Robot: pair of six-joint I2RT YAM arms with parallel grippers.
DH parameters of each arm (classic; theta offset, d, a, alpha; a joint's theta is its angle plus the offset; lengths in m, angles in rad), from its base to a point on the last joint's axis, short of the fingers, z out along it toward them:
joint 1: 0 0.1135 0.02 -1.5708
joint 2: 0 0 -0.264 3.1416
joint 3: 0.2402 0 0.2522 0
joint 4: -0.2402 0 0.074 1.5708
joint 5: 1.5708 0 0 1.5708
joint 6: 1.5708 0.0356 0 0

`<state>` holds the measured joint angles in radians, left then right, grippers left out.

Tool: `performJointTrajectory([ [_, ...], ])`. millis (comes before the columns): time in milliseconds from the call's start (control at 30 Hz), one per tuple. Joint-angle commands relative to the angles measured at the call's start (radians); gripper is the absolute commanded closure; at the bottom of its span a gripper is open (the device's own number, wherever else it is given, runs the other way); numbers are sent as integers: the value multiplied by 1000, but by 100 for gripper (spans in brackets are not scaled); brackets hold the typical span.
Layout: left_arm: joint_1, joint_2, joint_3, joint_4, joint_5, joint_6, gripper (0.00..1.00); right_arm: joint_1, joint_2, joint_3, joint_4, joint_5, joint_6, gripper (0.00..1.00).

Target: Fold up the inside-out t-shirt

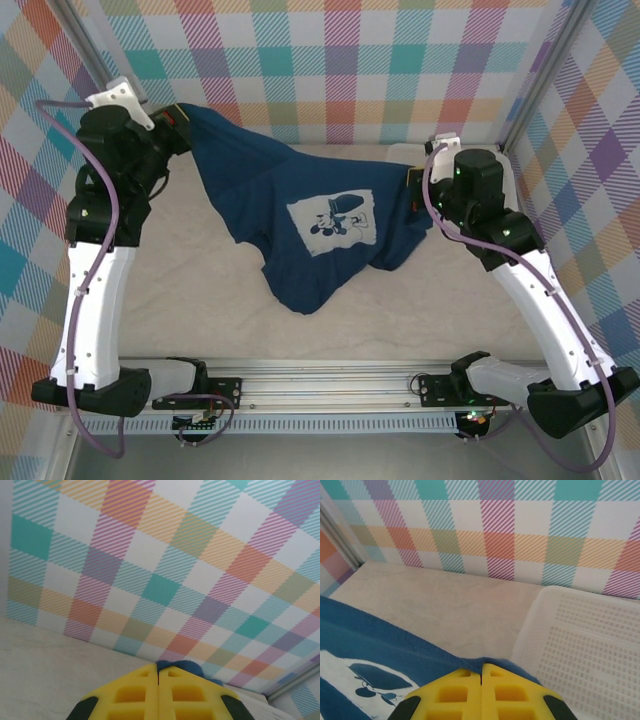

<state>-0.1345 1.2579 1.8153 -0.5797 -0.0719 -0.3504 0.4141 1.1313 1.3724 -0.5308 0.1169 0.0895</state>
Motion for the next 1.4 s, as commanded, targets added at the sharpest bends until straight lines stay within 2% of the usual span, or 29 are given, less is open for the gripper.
performJointTrajectory([
  [0, 57, 1, 96, -30, -11, 26, 100, 25, 13, 0, -81, -81, 39, 100],
  [100, 81, 2, 92, -77, -18, 27, 100, 110, 36, -165, -53, -174, 129, 99],
  [200, 82, -25, -21, -92, 5, 14, 100, 209, 115, -326, 1, -238, 220, 90],
  [333, 87, -95, -235, -87, -1, 16, 100, 239, 173, -460, 51, -304, 268, 75],
  [433, 92, -136, -365, -95, 10, 19, 100, 228, 122, -489, 66, -206, 237, 58],
  [533, 93, -169, -480, -77, 63, 3, 100, 192, 177, -462, 97, -193, 230, 54],
  [667, 93, -198, -574, -61, 129, -13, 100, 184, 365, -346, 129, -189, 241, 49],
  [800, 93, -217, -606, -67, 144, 1, 100, 174, 511, -242, 190, -170, 242, 47],
  [900, 92, -227, -617, -60, 149, 4, 100, 129, 612, -170, 192, -223, 241, 47],
  [1167, 93, -229, -624, -48, 171, 6, 100, 97, 737, -116, 171, -253, 212, 49],
  [1367, 92, -230, -622, -49, 173, 10, 100, 94, 778, -103, 179, -321, 215, 62],
])
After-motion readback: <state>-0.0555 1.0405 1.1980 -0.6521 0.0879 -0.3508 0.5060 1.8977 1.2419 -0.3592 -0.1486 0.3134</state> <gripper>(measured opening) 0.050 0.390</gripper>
